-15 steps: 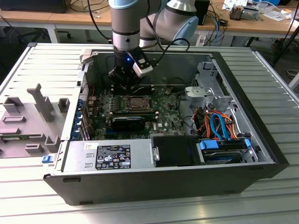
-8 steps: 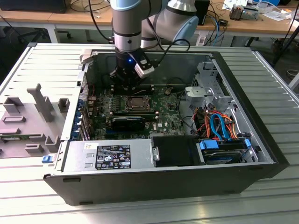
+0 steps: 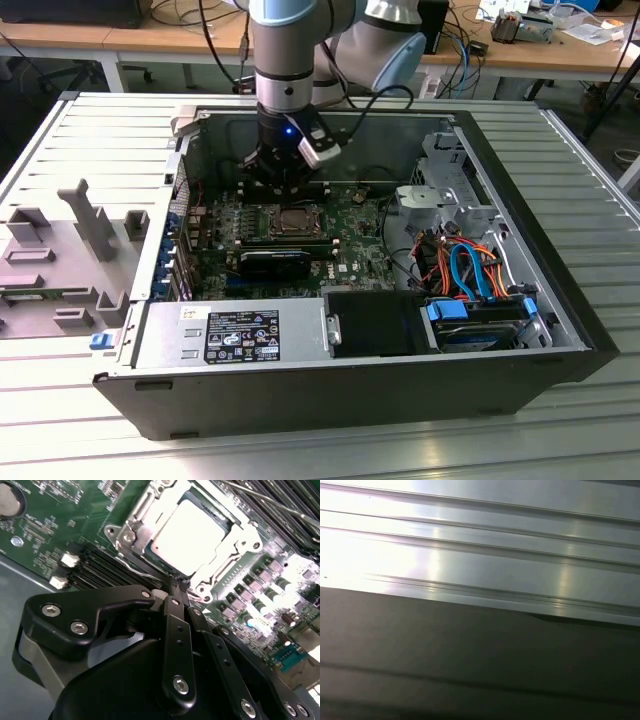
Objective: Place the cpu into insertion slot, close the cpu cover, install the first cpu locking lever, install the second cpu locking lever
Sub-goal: 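Install the first cpu locking lever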
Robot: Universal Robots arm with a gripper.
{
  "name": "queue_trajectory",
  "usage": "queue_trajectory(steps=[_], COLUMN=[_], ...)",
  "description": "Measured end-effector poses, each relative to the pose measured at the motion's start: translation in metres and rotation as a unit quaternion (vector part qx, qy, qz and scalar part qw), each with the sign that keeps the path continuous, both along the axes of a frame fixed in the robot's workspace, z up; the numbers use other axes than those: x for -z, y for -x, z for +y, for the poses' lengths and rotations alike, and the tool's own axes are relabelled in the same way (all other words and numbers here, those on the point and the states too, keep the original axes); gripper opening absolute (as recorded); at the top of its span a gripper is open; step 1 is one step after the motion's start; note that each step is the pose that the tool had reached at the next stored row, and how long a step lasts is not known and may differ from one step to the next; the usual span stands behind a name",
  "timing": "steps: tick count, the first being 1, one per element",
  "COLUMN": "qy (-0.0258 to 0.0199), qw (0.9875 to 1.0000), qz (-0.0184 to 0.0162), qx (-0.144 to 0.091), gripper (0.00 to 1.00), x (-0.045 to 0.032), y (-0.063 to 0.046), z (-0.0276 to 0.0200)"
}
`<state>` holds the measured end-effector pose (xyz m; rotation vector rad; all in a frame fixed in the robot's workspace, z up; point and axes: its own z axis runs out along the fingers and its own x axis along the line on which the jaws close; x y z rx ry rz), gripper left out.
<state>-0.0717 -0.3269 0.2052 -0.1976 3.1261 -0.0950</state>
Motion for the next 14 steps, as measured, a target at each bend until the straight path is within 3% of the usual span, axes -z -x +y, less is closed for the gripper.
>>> queue_trajectory(steps=[8, 11, 13, 14], qy=[0.0002, -0.0005, -0.0133, -0.0172], qw=[1.0, 1.0, 0.9999, 0.9998], qz=[0.0023, 0.0062, 0.0062, 0.0064], qx=[-0.001, -0.004, -0.006, -0.006], gripper=[0.11, 0.11, 0.11, 0.11], x=[0.0018, 0.0036, 0.0042, 0.004], y=[-0.013, -0.035, -0.038, -0.038], z=[-0.0007, -0.0018, -0.0017, -0.0019])
